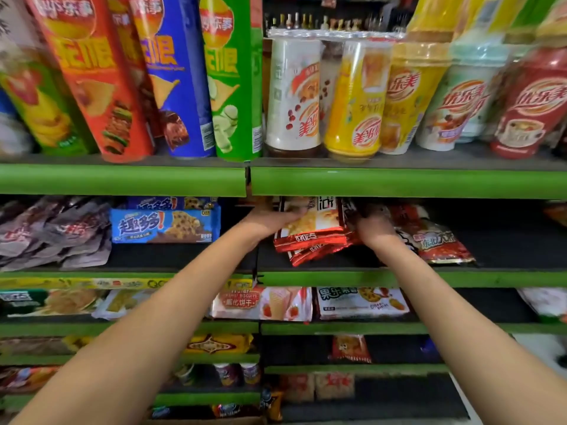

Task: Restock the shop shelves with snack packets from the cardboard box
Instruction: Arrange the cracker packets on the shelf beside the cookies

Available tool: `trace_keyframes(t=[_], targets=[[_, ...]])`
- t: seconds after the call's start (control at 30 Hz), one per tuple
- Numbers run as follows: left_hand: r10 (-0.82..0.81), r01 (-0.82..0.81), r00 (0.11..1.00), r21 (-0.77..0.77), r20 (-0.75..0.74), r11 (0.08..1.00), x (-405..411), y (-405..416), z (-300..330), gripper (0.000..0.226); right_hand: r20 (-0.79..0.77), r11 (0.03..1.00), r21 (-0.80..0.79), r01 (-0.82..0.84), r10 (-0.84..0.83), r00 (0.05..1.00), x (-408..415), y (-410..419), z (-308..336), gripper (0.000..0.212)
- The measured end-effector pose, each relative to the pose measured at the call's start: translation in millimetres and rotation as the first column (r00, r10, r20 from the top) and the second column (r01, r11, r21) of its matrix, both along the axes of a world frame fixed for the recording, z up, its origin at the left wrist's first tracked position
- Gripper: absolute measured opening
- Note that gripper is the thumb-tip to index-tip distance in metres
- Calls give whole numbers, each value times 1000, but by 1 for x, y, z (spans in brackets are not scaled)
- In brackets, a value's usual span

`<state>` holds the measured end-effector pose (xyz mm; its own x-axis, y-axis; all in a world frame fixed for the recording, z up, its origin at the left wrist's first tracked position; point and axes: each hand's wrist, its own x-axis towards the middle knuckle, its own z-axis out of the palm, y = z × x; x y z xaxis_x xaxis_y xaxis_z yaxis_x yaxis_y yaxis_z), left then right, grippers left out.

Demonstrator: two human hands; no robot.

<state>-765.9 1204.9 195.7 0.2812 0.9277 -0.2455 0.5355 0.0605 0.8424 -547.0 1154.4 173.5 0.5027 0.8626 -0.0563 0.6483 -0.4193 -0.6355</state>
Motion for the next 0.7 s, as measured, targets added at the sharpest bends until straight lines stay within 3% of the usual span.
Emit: trace_keyframes(t=[0.1, 0.17, 0.23, 0.33, 0.43, 0.5, 0.57, 0.6, 0.63, 0.7], targets=[[-8, 50, 985, -237, 174, 970, 1, 1, -10, 100, 87, 998, -55, -8, 13, 996, 0, -5, -4, 39], [-2, 69, 972, -274, 235, 959, 8, 1, -11, 83, 239, 995, -95, -9, 32, 971, -3, -8, -3, 28], [0, 66, 969, -260, 246, 963, 16, 1, -9, 81, 297, 995, -97, -10, 39, 954, -5, -11, -3, 29], [63, 7, 953, -230, 296, 973, 26, 3, -8, 81, 191, 997, -37, -62, 68, 979, 2, -14, -3, 45], [146, -70, 925, -221, 350, 973, 35, 6, -10, 59, 75, 994, 72, -84, 78, 994, 13, -17, 0, 43], [159, -78, 911, -221, 380, 972, 40, 6, -9, 38, -124, 985, 173, 25, -4, 992, 17, -16, 4, 41], [155, -68, 897, -215, 413, 974, 45, 5, -6, 18, -404, 953, 224, 206, -101, 909, 18, -15, 12, 39], [156, -72, 892, -208, 423, 976, 46, 4, -5, 15, -533, 941, 183, 283, -147, 833, 18, -14, 15, 50], [156, -75, 888, -198, 432, 977, 47, 3, -4, 13, -606, 942, 121, 312, -179, 775, 17, -15, 18, 66], [146, -73, 874, -172, 463, 982, 48, 1, -4, 9, -602, 961, 66, 269, -177, 779, 16, -17, 19, 86]])
